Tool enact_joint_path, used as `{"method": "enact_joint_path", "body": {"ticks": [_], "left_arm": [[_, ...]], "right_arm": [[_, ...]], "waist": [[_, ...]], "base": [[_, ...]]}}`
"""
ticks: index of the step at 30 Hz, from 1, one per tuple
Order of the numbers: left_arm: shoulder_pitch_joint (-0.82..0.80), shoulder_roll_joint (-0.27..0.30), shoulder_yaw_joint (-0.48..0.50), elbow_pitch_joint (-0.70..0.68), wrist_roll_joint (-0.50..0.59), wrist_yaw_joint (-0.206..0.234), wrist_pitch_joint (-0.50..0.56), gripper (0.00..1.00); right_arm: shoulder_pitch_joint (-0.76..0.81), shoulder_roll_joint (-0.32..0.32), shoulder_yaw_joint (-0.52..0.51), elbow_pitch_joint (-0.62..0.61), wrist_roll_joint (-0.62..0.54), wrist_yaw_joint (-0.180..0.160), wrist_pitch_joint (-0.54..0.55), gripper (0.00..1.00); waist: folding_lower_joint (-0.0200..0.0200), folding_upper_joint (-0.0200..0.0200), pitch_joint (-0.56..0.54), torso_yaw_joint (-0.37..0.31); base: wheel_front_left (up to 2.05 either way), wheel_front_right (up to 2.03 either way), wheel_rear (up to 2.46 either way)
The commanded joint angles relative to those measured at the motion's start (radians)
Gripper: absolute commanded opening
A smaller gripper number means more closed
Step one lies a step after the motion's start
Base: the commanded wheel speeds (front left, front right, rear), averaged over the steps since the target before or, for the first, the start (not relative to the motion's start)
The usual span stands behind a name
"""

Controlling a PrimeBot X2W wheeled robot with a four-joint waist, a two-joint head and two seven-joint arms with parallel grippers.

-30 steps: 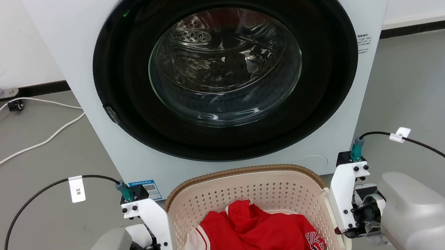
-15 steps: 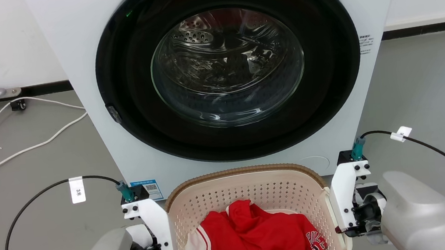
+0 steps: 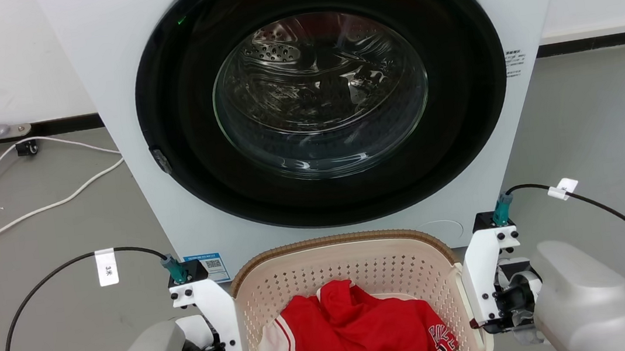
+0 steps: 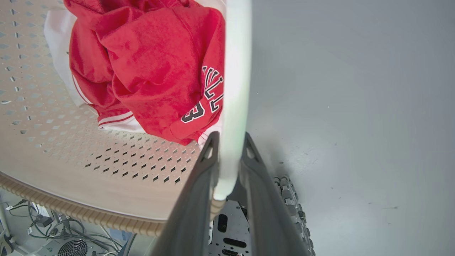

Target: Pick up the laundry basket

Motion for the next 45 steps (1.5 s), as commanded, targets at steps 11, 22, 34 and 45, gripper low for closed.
{"method": "enact_joint_path", "body": {"ticks": [11,22,34,45], "left_arm": [[-0.011,-0.003,-0.006,-0.004,-0.014,-0.003,-0.010,0.00],[-0.010,-0.004,-0.012,-0.003,-0.025,-0.003,-0.016,0.00],[-0.003,-0.007,-0.021,-0.003,-0.034,-0.003,-0.022,0.00],[-0.002,-0.009,-0.030,-0.003,-0.043,-0.003,-0.022,0.00]], "right_arm": [[0.014,0.014,-0.024,-0.001,-0.019,0.003,0.009,0.00],[0.016,0.015,-0.049,-0.001,-0.038,0.003,0.012,0.00],[0.023,0.018,-0.071,-0.001,-0.054,0.003,0.014,0.00],[0.029,0.020,-0.089,-0.001,-0.068,0.003,0.016,0.00]], "waist": [[0.0000,0.0000,0.001,-0.005],[0.0000,0.0000,0.001,-0.007],[0.0000,0.0000,-0.002,-0.002],[0.0000,0.0000,-0.003,0.001]], "base": [[0.00,0.00,0.00],[0.00,0.00,0.00],[0.00,0.00,0.00],[0.00,0.00,0.00]]}}
